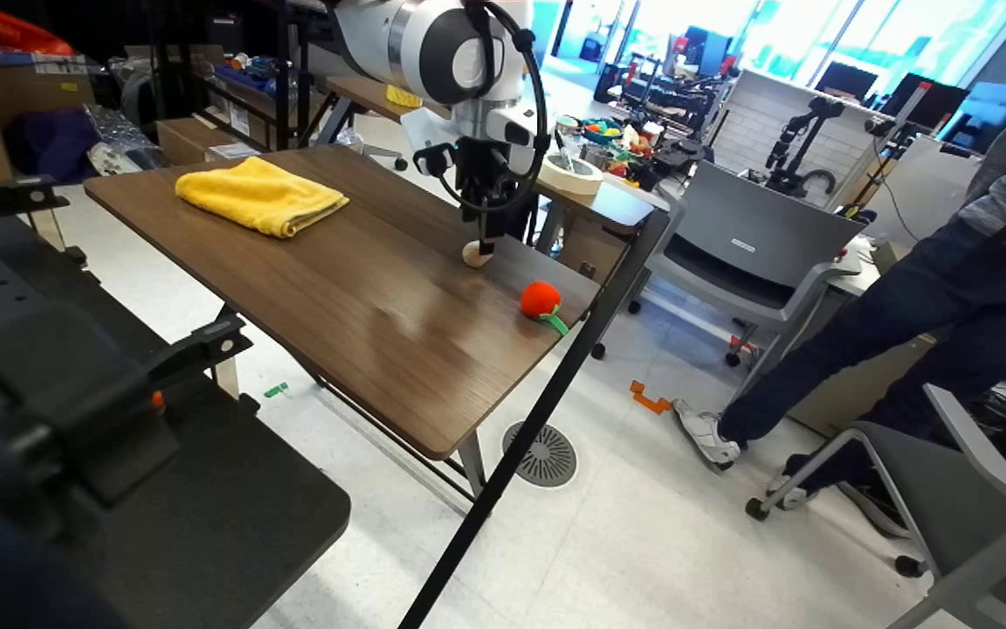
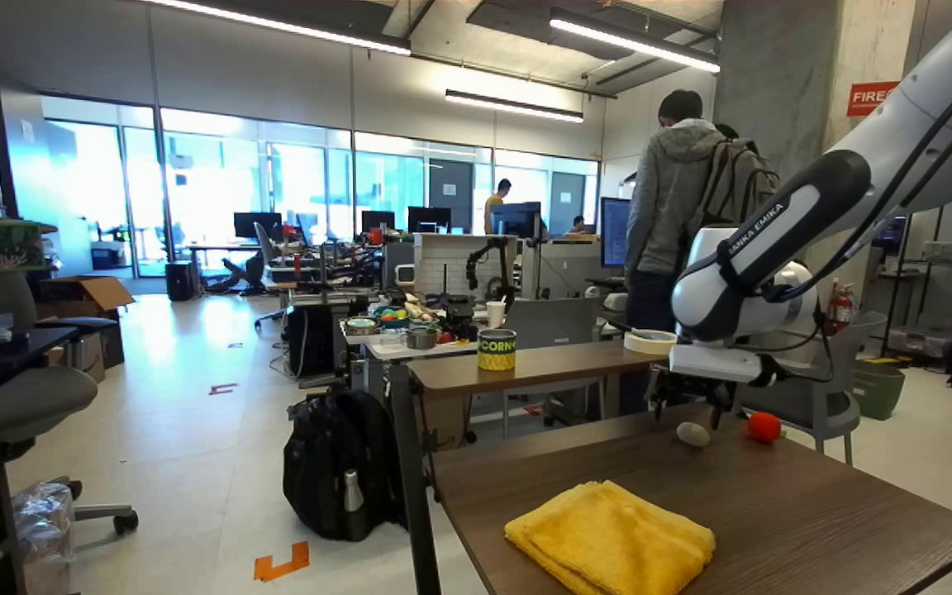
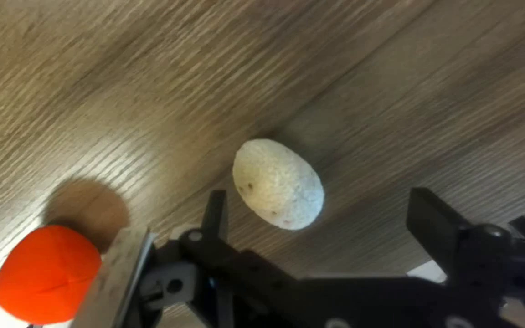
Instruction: Use the towel to clean the table and move the toys to the left
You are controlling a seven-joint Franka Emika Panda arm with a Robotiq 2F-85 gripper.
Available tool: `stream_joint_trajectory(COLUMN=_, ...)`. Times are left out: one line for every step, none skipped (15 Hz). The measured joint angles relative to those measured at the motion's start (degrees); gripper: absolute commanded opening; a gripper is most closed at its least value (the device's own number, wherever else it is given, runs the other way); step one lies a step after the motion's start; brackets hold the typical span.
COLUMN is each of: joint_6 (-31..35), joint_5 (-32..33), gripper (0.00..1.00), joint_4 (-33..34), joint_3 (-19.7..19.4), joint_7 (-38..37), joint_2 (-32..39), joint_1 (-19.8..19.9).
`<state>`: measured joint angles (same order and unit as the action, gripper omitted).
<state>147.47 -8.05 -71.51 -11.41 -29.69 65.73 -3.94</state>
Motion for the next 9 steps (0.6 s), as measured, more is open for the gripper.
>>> stream_joint_trajectory(joint_6=-0.1, joint_5=0.0, gripper=0.66, joint_4=0.2, joint_3=0.0, joint_7=-0.4, joint_2=0.1, joint_1=-0.3)
stream_joint_trajectory(joint_6=-0.3, joint_5=0.0, gripper=0.58, joint_4=0.5, joint_3=0.0, joint_7=-1.0, joint_2=0.3, joint_1=-0.6)
stream_joint_trajectory(joint_6=-0.5, joint_5=0.0, gripper=0.49, joint_4=0.9, joint_3=0.0, joint_7=-1.7, joint_2=0.6, joint_1=-0.7)
stream_joint_trajectory(joint_6=-0.9, joint_5=0.0, gripper=0.42, joint_4=1.4, joint_3=0.0, joint_7=-2.4, joint_2=0.9, joint_1=-0.8)
stream_joint_trajectory(joint_6=-1.3, joint_5=0.0, gripper=0.35, joint_4=1.9, joint_3=0.0, joint_7=-3.0, joint_2=1.1, joint_1=-0.8)
stream_joint_trajectory(joint_6=-1.7, joint_5=0.0, gripper=0.27, joint_4=2.3, joint_3=0.0, joint_7=-3.5, joint_2=1.4, joint_1=-0.8)
stream_joint_trajectory(joint_6=-2.1, joint_5=0.0, gripper=0.20, joint_4=2.8, joint_3=0.0, joint_7=-4.0, joint_2=1.7, joint_1=-0.8)
stream_joint_trajectory(joint_6=-2.3, joint_5=0.0, gripper=0.12, joint_4=3.2, joint_3=-0.1, joint_7=-4.5, joint_2=2.0, joint_1=-0.8)
stream_joint_trajectory(joint_6=-2.4, joint_5=0.0, gripper=0.05, joint_4=3.5, joint_3=-0.1, joint_7=-4.9, joint_2=2.3, joint_1=-0.8)
